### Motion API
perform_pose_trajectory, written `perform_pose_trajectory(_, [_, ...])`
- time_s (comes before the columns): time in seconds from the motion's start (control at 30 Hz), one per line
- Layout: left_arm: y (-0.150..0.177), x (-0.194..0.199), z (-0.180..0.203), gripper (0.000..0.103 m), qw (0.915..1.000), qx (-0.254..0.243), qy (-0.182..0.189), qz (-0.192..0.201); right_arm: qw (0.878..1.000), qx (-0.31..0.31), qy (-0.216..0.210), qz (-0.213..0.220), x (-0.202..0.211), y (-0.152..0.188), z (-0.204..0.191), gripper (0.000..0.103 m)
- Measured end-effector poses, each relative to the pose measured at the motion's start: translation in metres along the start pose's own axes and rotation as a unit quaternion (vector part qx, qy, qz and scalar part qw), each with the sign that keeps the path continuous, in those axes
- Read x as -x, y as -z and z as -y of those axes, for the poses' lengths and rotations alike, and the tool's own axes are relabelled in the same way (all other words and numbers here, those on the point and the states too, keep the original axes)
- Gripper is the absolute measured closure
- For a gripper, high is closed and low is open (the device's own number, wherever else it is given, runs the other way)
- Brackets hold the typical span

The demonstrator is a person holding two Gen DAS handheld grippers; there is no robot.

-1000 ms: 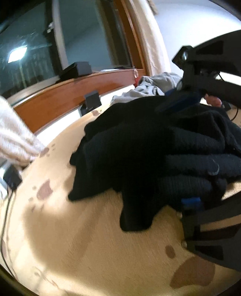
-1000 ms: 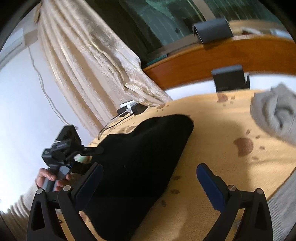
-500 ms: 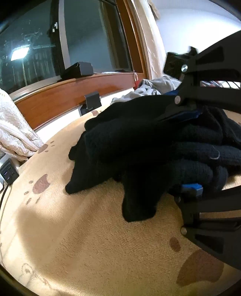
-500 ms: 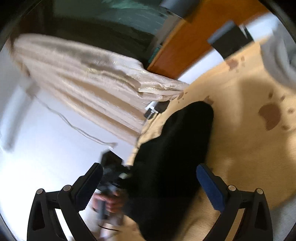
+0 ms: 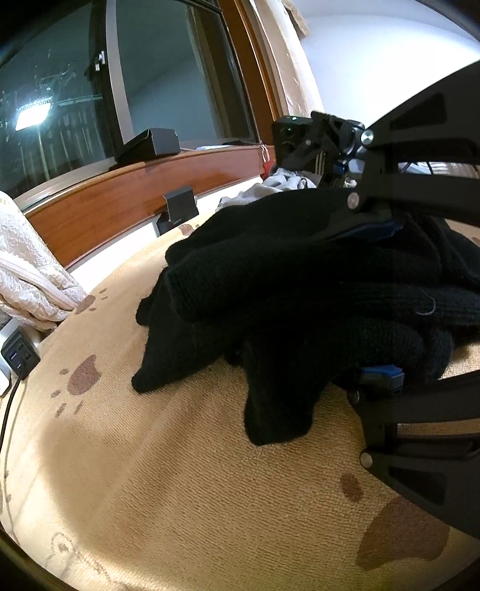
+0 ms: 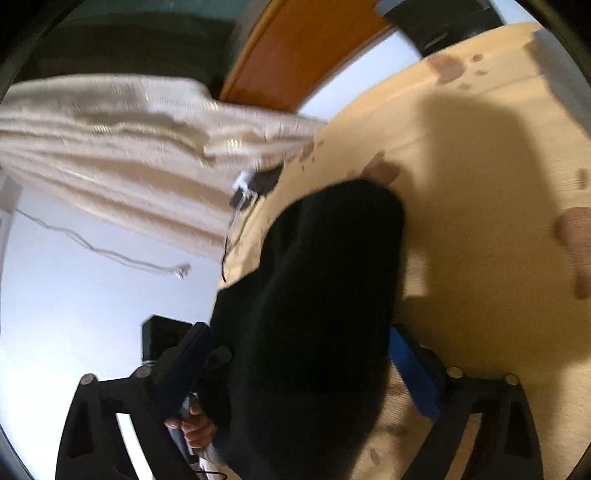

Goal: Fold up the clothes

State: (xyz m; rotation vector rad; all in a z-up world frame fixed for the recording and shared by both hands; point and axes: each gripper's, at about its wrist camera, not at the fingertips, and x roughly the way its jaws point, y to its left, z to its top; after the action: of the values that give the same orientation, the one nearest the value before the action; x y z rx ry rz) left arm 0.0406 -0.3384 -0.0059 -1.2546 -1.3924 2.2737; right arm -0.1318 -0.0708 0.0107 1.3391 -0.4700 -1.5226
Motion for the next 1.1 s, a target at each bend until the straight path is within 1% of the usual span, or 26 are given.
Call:
perform_pose_trajectory(0.07, [0.0, -0.001, 0.0, 0.048, 1.0, -0.001, -0.002, 0.002, 1.0, 0.014, 0.017, -0.011, -0.008, 0.0, -0.002, 0.009])
perform_pose_trajectory(0.13, [0.0, -0.001, 0.001, 0.048, 1.0, -0.002, -0.002, 0.003, 1.0, 0.014, 0.015, -0.019, -0.01, 0.001, -0.002, 0.013])
perform_pose_trajectory(0.2, [0.0, -0.002, 0.001, 0.048, 1.0, -0.001, -0.001, 0.004, 1.0, 0.008, 0.006, -0.026, -0.01, 0.003, 0.001, 0.025])
perform_pose_trajectory(0.23, [0.0, -0.002, 0.001, 0.047, 1.0, -0.001, -0.001, 0.003, 1.0, 0.005, 0.002, -0.03, -0.01, 0.004, 0.003, 0.034])
perform_pose_trajectory(0.27, [0.0, -0.002, 0.001, 0.047, 1.0, 0.0, -0.001, 0.003, 1.0, 0.008, 0.0, -0.03, -0.01, 0.004, 0.003, 0.036])
perform_pose_trajectory(0.37, [-0.002, -0.002, 0.002, 0.046, 1.0, 0.003, -0.001, 0.001, 0.999, 0.018, -0.006, -0.028, -0.011, 0.004, 0.004, 0.036])
perform_pose_trajectory(0.5, [-0.003, -0.003, 0.001, 0.045, 0.9999, 0.01, 0.0, -0.001, 0.999, 0.04, 0.005, -0.033, -0.017, 0.0, 0.001, 0.036])
perform_pose_trajectory(0.6, [-0.002, -0.004, 0.004, 0.045, 1.0, 0.007, -0.005, 0.004, 0.998, 0.053, 0.003, -0.029, -0.017, 0.002, 0.001, 0.037])
perform_pose_trajectory(0.63, [-0.001, -0.005, 0.004, 0.047, 0.9999, 0.006, -0.006, 0.006, 0.997, 0.068, 0.009, -0.025, -0.016, 0.006, -0.001, 0.039])
perform_pose_trajectory(0.67, [0.0, -0.006, 0.005, 0.049, 0.9999, 0.007, -0.007, 0.008, 0.997, 0.07, 0.012, -0.021, -0.015, 0.008, -0.001, 0.043])
perform_pose_trajectory(0.7, [0.001, -0.006, 0.004, 0.053, 0.9999, 0.011, -0.005, 0.011, 0.997, 0.072, 0.015, -0.016, -0.014, 0.01, 0.0, 0.044])
perform_pose_trajectory(0.77, [0.003, -0.005, 0.004, 0.057, 0.9997, 0.019, 0.0, 0.016, 0.998, 0.066, 0.023, -0.001, -0.013, 0.012, -0.002, 0.049])
perform_pose_trajectory(0.83, [0.005, -0.001, 0.008, 0.062, 0.9995, 0.019, 0.005, 0.024, 0.995, 0.086, 0.037, 0.016, -0.01, 0.016, -0.011, 0.052])
perform_pose_trajectory(0.93, [0.008, 0.005, 0.021, 0.063, 0.9993, 0.006, 0.02, 0.029, 0.989, 0.128, 0.064, 0.045, -0.002, 0.025, -0.03, 0.055])
perform_pose_trajectory(0.97, [0.01, 0.007, 0.026, 0.063, 0.9992, -0.001, 0.026, 0.031, 0.987, 0.137, 0.062, 0.054, 0.002, 0.028, -0.037, 0.056])
perform_pose_trajectory(1.1, [0.015, 0.01, 0.043, 0.064, 0.9987, -0.018, 0.033, 0.034, 0.98, 0.173, 0.053, 0.086, 0.019, 0.04, -0.064, 0.057])
